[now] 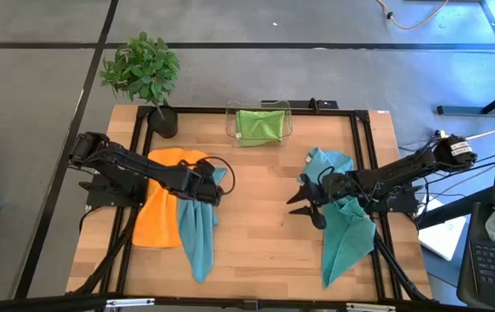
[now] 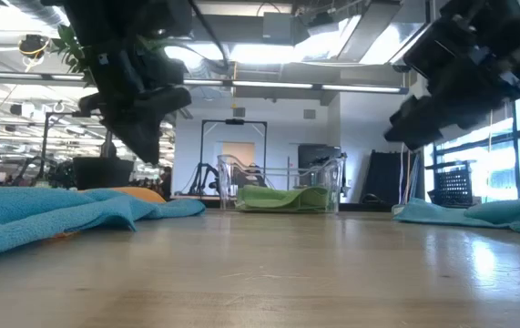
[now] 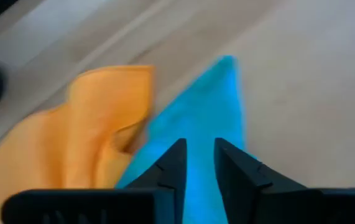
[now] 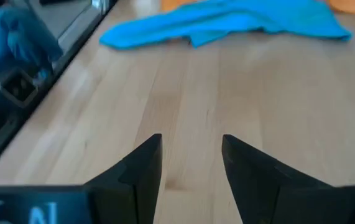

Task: Fold microfiber towels
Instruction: Fold the top left blue microfiber towel

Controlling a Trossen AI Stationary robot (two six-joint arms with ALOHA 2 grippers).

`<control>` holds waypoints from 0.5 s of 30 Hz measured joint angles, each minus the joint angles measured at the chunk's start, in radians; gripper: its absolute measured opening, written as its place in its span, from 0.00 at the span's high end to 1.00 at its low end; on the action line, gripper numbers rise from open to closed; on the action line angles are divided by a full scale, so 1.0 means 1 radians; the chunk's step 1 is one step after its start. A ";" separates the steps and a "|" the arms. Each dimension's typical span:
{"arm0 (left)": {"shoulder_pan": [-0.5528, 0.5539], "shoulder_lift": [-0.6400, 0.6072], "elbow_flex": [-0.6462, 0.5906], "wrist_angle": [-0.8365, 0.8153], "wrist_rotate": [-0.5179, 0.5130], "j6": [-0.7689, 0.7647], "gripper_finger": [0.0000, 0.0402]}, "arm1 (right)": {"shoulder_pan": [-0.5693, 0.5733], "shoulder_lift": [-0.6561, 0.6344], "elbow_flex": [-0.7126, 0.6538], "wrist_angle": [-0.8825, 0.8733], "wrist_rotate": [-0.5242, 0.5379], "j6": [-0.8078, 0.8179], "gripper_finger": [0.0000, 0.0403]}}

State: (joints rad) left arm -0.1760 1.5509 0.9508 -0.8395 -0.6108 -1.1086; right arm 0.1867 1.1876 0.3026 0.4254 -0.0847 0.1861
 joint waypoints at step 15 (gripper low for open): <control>0.049 0.045 0.001 -0.156 0.093 -0.263 0.80 | 0.106 0.004 -0.037 0.052 0.093 0.018 0.58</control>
State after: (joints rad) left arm -0.1269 1.5961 0.9516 -0.9953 -0.5176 -1.3711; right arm 0.2928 1.1915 0.2661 0.4771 0.0078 0.2037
